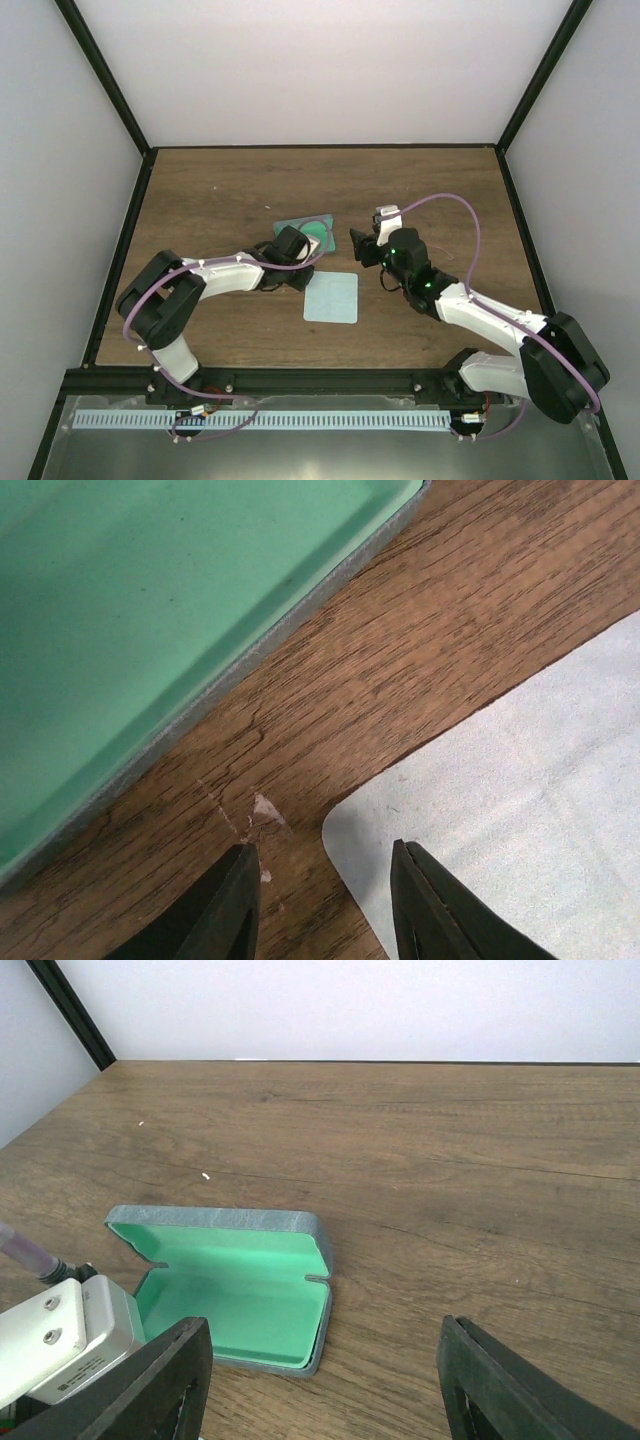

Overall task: Organize the sunglasses
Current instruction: Fold the glasses cleaning cloth at the center of the board.

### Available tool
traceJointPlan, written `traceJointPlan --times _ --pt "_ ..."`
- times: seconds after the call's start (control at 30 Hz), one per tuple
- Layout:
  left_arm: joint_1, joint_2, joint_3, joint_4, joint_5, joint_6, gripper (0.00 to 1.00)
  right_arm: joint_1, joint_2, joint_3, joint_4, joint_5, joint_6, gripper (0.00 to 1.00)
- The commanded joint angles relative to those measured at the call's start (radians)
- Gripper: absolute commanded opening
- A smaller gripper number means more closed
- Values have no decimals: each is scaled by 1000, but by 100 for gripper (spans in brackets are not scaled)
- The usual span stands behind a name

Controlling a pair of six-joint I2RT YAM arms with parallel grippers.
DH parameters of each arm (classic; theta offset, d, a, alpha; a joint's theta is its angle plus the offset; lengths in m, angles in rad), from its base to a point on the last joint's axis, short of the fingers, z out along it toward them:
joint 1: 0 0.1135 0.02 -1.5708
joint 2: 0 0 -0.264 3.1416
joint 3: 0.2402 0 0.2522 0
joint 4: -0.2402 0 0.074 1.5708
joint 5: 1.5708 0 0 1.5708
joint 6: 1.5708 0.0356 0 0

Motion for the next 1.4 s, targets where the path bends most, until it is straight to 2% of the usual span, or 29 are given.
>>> traceJointPlan --times 0.0,0.13,0.23,0.97,1.27,1.37 --pt "-3 4 12 13 -10 10 39 -9 -7 -3 27 7 -17 64" --pt "-3 8 16 14 3 11 39 -11 -7 -5 30 6 -17 64" --pt "-3 13 20 18 30 14 33 -10 -5 -7 35 8 -17 64" --pt "-2 84 50 16 84 11 33 -10 -7 -17 45 -2 -16 67" --pt "-3 90 52 8 77 9 19 -10 9 -13 47 -2 -15 67" --pt "-3 90 52 8 70 5 19 -10 12 -12 49 -3 -14 67"
